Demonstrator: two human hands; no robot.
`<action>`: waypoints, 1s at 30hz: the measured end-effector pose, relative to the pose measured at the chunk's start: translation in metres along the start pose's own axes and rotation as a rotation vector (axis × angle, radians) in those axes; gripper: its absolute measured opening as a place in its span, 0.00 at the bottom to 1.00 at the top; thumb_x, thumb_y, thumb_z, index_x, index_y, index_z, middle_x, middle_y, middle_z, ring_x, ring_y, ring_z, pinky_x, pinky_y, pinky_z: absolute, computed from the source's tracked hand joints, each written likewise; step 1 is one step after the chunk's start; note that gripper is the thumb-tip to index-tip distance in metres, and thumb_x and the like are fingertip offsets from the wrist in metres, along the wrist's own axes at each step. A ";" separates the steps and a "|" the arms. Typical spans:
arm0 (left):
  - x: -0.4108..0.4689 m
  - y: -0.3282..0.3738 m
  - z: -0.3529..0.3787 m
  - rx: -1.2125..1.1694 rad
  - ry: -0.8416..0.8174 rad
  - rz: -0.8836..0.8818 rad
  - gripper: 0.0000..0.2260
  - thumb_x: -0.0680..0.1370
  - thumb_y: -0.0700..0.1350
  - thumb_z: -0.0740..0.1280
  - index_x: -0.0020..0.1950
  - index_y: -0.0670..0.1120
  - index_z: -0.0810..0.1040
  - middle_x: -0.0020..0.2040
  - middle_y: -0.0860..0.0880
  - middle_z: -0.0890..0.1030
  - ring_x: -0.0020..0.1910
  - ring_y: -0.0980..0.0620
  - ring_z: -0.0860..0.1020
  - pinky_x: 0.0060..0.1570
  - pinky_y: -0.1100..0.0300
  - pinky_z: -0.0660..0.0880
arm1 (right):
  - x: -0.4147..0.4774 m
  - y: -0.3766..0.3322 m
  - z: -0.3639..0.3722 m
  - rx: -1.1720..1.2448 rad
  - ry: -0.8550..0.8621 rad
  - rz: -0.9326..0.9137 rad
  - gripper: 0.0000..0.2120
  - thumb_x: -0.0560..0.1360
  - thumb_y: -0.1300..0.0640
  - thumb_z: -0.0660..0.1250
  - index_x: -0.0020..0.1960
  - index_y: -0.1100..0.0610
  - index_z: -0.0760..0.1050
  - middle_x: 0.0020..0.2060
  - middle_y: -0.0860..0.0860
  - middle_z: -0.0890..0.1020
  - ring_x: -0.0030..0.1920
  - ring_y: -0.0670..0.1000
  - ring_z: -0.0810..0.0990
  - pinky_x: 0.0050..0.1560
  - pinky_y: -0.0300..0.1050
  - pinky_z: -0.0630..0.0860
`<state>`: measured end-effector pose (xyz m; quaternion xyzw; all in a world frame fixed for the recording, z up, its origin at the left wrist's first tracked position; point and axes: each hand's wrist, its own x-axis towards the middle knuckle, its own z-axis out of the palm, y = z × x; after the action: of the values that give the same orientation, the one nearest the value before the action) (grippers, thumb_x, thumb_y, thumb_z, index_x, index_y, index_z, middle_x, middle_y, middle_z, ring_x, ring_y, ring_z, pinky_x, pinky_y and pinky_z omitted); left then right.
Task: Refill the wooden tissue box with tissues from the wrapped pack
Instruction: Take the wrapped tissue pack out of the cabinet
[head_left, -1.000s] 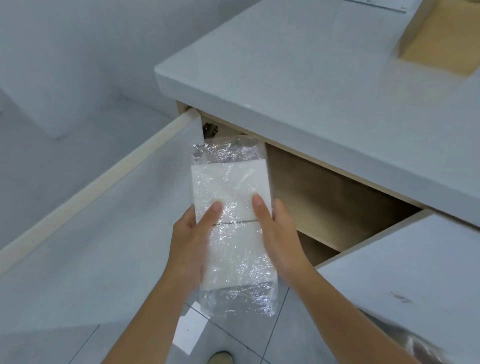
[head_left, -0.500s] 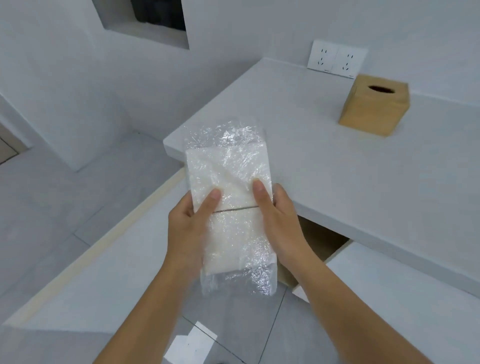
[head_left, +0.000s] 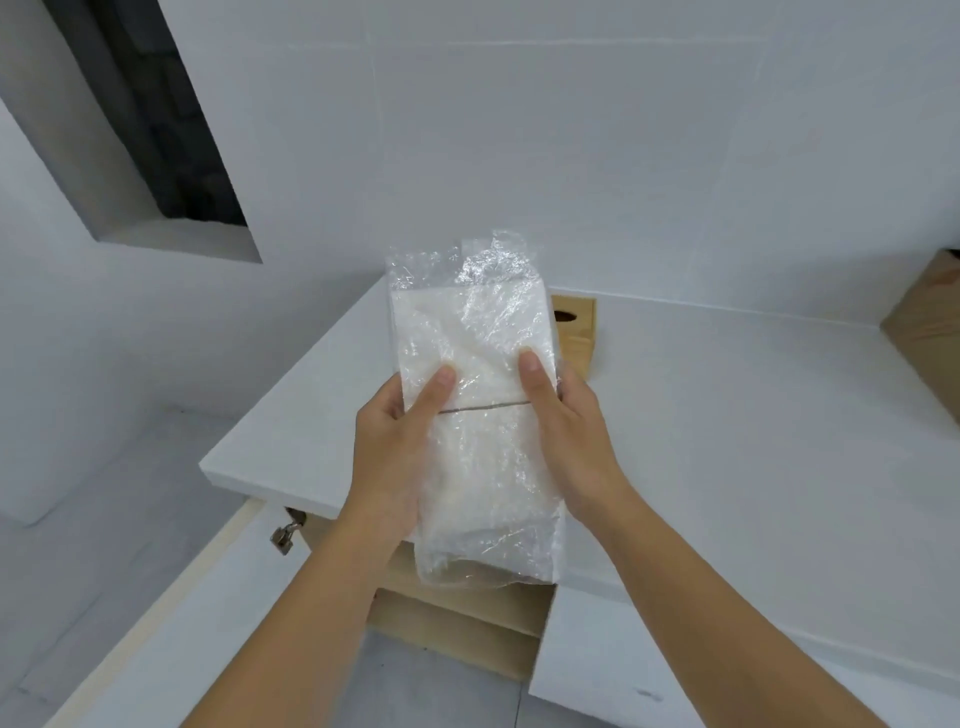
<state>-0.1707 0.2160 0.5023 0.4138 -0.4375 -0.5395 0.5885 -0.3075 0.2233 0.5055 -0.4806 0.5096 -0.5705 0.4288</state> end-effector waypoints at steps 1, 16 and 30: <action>0.006 0.002 0.010 0.002 -0.023 0.000 0.09 0.65 0.55 0.73 0.40 0.52 0.84 0.40 0.50 0.86 0.40 0.49 0.84 0.32 0.60 0.79 | 0.005 -0.004 -0.009 -0.004 0.013 -0.001 0.35 0.73 0.36 0.61 0.59 0.67 0.67 0.60 0.68 0.72 0.59 0.67 0.72 0.59 0.65 0.71; 0.112 -0.037 0.146 -0.001 -0.256 -0.134 0.05 0.73 0.48 0.71 0.37 0.52 0.83 0.34 0.56 0.84 0.33 0.58 0.83 0.28 0.66 0.76 | 0.107 0.008 -0.121 -0.041 0.357 0.066 0.28 0.70 0.33 0.62 0.43 0.60 0.66 0.39 0.53 0.67 0.39 0.51 0.69 0.42 0.49 0.69; 0.187 -0.097 0.249 0.057 -0.334 -0.283 0.06 0.72 0.53 0.71 0.38 0.53 0.79 0.30 0.64 0.82 0.28 0.70 0.78 0.21 0.75 0.69 | 0.182 0.031 -0.213 -0.116 0.532 0.187 0.20 0.74 0.38 0.61 0.43 0.55 0.64 0.40 0.53 0.66 0.39 0.52 0.67 0.41 0.49 0.67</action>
<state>-0.4302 0.0183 0.4901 0.3927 -0.4814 -0.6651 0.4143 -0.5484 0.0775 0.4909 -0.2886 0.6781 -0.6045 0.3025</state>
